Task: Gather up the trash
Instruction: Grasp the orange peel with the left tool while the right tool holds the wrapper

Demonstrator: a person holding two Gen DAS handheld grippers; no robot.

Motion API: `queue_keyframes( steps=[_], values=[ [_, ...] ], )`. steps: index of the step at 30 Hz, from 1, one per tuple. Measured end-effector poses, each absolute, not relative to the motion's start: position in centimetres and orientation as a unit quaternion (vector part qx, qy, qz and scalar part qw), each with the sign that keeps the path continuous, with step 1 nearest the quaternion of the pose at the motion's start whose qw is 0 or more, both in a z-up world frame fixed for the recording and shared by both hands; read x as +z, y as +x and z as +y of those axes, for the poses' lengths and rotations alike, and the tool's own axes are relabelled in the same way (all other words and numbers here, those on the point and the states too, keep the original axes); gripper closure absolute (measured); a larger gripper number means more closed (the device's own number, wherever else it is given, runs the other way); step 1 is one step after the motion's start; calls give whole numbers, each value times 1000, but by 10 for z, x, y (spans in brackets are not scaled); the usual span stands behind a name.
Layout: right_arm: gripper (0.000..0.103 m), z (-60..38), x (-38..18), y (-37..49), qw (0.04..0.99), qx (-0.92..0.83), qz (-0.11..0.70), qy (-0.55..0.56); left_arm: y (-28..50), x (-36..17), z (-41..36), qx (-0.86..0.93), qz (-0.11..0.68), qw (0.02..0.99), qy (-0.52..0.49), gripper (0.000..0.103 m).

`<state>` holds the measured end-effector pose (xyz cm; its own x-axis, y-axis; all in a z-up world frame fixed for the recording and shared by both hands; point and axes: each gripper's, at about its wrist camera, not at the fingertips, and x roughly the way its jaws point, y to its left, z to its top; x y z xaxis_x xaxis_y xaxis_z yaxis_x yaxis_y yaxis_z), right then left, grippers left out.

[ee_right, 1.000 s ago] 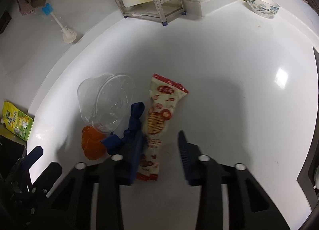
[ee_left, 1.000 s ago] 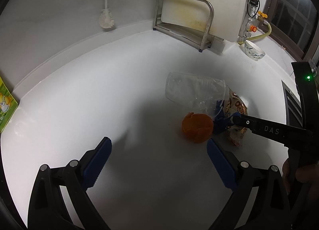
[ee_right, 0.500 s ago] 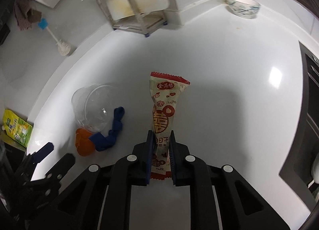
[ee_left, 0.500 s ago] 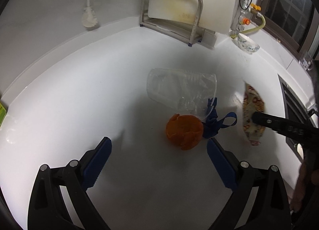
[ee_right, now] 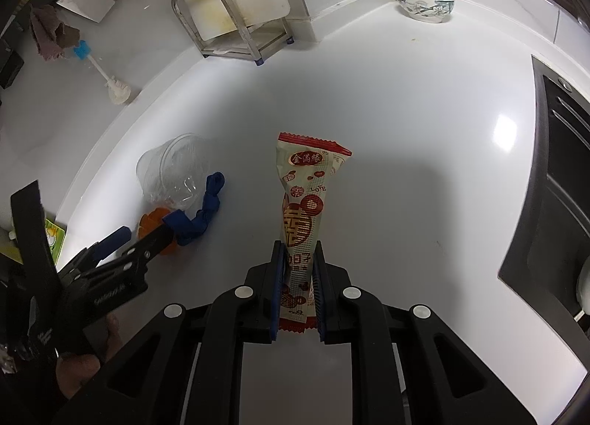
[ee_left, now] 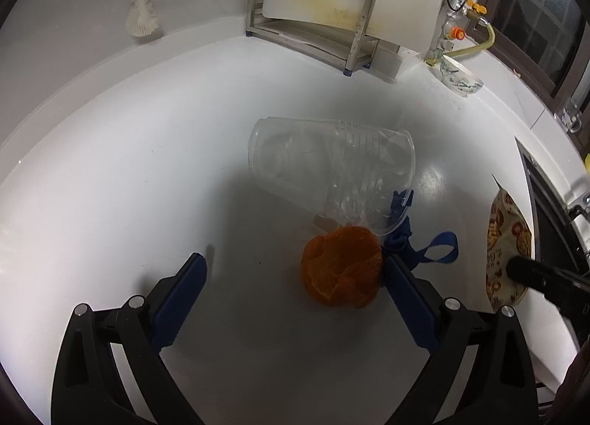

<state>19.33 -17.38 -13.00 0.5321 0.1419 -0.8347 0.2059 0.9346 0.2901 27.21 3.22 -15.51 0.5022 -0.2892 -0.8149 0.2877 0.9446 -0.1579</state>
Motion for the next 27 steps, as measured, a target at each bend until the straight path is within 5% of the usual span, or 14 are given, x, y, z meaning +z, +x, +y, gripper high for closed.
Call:
queue_keyframes(
  steps=[5, 10, 15, 27],
  values=[
    [88, -173, -129, 189, 858, -19, 482, 179, 272, -154, 34, -187, 469, 863, -23, 30],
    [89, -173, -126, 183, 858, -17, 480, 181, 261, -146, 30, -212, 464, 860, -17, 70],
    [89, -169, -125, 180, 859, -13, 480, 178, 252, -137, 32, -213, 461, 861, -10, 89],
    [88, -169, -118, 167, 862, -13, 472, 181, 241, -127, 47, -213, 456, 864, -14, 93]
  ],
)
